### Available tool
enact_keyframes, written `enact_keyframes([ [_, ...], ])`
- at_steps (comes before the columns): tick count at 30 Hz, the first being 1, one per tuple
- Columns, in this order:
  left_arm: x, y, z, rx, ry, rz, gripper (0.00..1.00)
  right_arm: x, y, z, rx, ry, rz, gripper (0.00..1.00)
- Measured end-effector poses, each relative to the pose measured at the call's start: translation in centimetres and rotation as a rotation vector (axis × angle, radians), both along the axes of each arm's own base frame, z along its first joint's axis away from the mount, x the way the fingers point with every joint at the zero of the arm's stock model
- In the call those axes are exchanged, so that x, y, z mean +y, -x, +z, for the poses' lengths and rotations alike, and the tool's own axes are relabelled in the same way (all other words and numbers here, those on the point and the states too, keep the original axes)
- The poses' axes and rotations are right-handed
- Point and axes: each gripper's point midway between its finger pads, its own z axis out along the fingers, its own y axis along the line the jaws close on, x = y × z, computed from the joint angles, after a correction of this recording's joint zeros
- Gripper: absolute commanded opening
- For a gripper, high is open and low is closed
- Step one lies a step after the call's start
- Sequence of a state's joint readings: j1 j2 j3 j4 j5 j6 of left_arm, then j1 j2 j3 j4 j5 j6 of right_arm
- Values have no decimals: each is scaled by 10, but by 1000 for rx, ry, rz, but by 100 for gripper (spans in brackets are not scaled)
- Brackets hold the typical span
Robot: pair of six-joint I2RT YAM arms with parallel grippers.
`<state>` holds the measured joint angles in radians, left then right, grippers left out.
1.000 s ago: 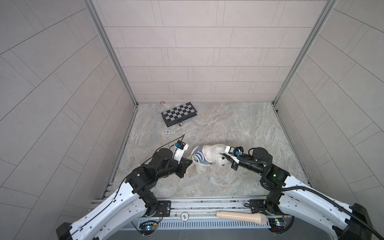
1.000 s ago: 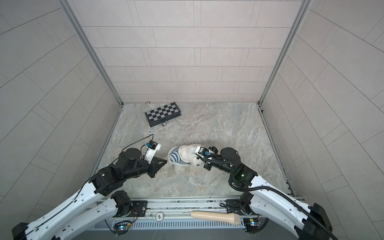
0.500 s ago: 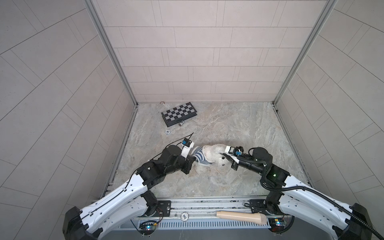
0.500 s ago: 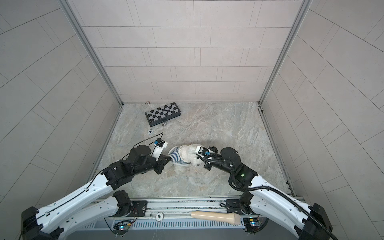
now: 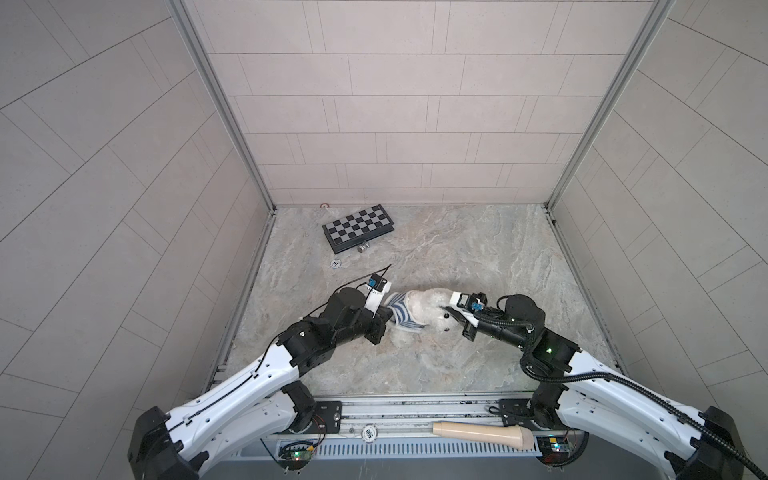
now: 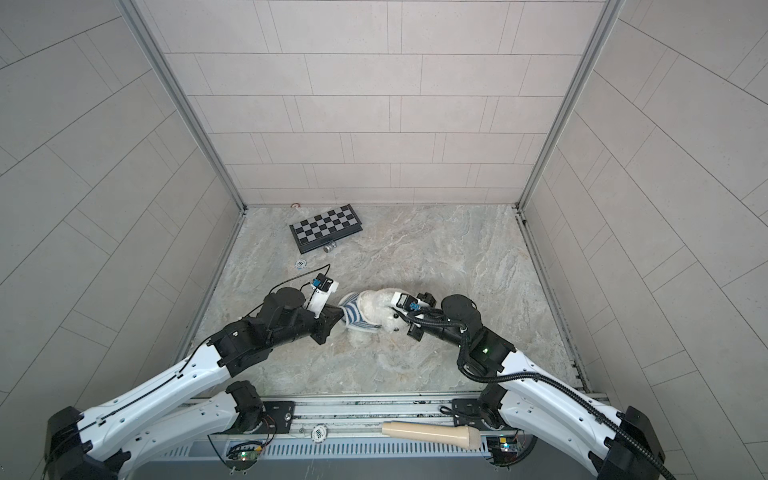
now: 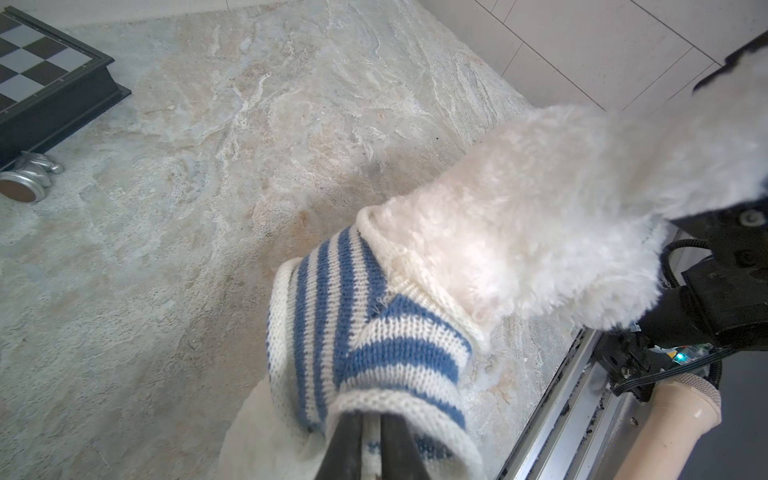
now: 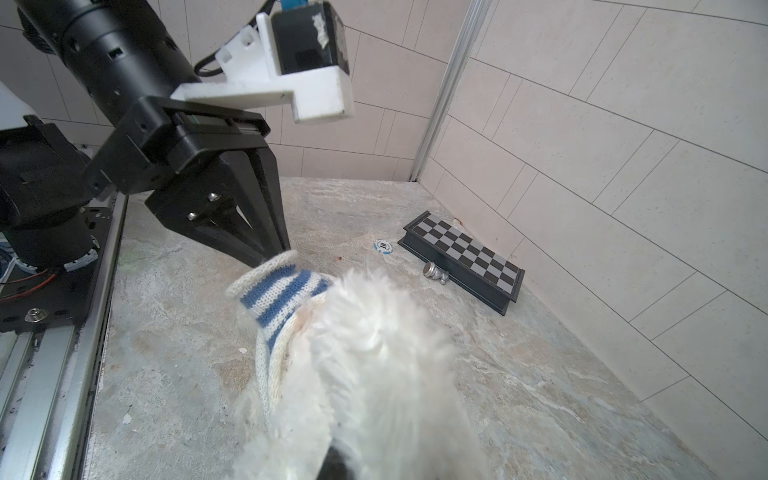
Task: Dress the teddy bear
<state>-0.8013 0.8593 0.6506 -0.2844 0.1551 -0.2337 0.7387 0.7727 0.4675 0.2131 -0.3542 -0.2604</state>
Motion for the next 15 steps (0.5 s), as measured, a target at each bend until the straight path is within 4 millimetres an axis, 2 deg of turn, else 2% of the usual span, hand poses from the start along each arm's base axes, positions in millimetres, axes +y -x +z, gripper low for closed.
enact_keyframes([
  [2,-2,1,-1,-5,-7,-12,19,0,0,0,0,0,0,0],
  [9,-10,3,-5,-32,-41,-43,40,0,0,0,1,1,0,0],
  [12,-9,1,-4,-45,-46,-35,41,0,0,0,1,1,0,0],
  [15,-8,-2,-4,-59,-55,-20,36,0,0,0,1,1,-1,0],
])
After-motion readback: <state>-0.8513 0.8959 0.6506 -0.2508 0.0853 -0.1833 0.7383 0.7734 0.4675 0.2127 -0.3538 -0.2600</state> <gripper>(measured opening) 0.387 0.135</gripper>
